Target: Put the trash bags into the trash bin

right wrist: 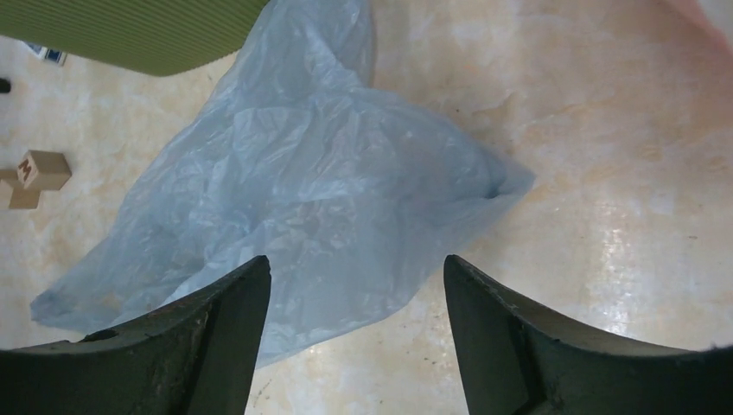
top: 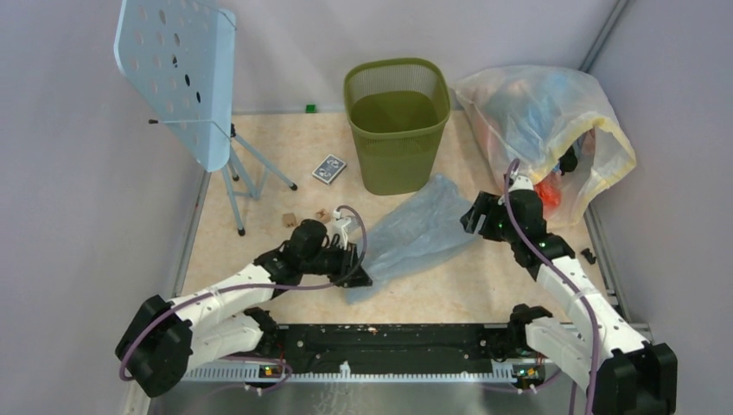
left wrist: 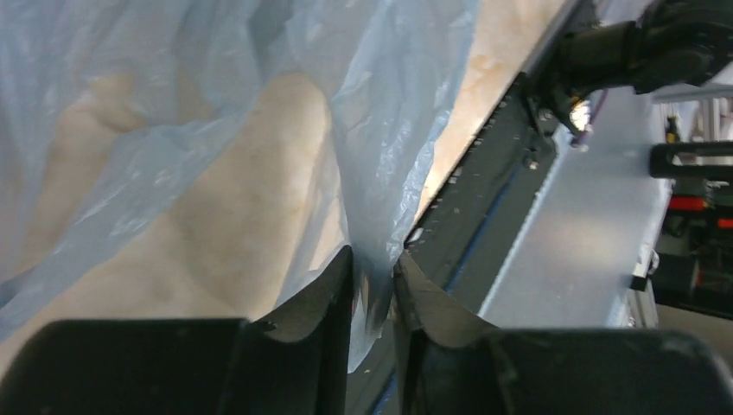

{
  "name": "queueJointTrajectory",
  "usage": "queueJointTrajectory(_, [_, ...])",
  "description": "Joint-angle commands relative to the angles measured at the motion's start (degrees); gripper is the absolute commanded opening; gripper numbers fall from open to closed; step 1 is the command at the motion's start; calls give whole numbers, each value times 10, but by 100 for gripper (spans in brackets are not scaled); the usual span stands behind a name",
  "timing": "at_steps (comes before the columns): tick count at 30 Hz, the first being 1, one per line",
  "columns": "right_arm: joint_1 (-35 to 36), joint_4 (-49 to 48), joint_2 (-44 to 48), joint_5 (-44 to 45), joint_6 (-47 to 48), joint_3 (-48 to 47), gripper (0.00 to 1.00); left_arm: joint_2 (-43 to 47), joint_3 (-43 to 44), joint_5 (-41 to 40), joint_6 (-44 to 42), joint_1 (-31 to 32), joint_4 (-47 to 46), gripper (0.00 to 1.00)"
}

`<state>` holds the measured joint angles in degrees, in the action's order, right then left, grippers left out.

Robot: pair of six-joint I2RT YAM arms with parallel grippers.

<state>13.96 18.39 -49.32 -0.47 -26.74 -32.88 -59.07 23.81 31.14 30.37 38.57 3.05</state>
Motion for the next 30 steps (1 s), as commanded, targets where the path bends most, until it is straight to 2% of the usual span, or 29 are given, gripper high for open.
queueJointTrajectory(1, [-5, -3, -28, -55, -1, -32, 74, 8, 33, 48, -4, 44, -60, 34])
queueJointTrajectory(3, [-5, -6, -38, -43, -13, -32, 76, 10, 44, 50, -25, 70, -52, 51])
queueJointTrajectory(5, [-5, -7, -47, -13, -33, -33, 78, 7, 69, 23, -46, 89, -6, 76])
queueJointTrajectory(6, [-5, 1, -56, 9, -48, -37, 79, 8, 85, -7, -51, 92, 42, 81])
queueJointTrajectory(9, [-5, 19, -64, 52, -70, -46, 80, 22, 128, -80, -61, 92, 110, 89])
queueJointTrajectory(11, [-5, 13, -54, 49, -73, -40, 79, 38, 148, -141, -59, 92, 136, 91])
queueJointTrajectory(14, [-5, -1, -32, 32, -71, -27, 71, 56, 163, -246, -52, 90, 151, 93])
queueJointTrajectory(17, [-5, -4, -14, 9, -68, -17, 68, 38, 182, -296, -66, 82, 165, 86])
queueJointTrajectory(22, [-5, 10, -4, 12, -93, 0, 69, -43, 199, -302, -102, 77, 124, 87])
queueJointTrajectory(30, [-5, -14, -5, 7, -123, 38, 59, -179, 233, -252, -125, 65, -1, 84])
